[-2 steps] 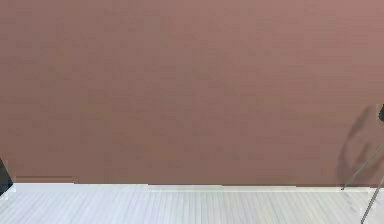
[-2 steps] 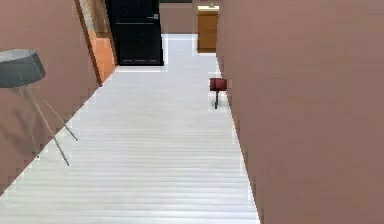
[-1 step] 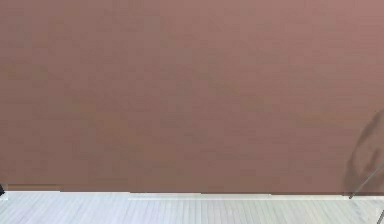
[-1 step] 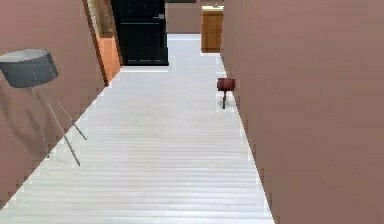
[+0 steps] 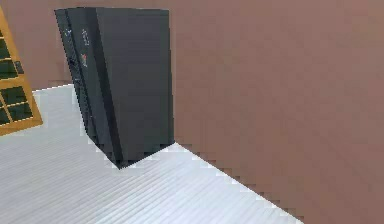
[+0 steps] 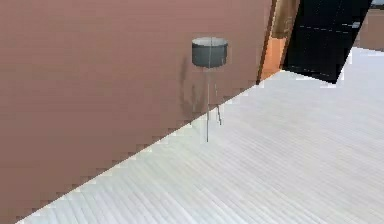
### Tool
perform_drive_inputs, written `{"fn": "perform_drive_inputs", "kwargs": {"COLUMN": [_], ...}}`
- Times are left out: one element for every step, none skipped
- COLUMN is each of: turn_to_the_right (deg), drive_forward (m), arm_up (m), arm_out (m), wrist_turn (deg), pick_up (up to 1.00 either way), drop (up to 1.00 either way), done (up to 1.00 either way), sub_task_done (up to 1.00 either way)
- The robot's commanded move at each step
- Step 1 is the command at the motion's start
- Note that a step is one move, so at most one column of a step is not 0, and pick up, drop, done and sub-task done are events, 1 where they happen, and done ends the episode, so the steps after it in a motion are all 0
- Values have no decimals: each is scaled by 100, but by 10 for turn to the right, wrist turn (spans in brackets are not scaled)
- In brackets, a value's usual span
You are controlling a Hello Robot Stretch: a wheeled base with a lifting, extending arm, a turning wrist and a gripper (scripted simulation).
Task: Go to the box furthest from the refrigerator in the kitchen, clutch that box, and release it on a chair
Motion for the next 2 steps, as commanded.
{"fn": "perform_drive_inputs", "kwargs": {"turn_to_the_right": [-240, 0], "drive_forward": [0, 100], "arm_up": [0, 0], "arm_out": [0, 0], "wrist_turn": [0, 0], "pick_up": [0, 0], "drop": [0, 0], "done": [0, 0], "sub_task_done": [0, 0]}}
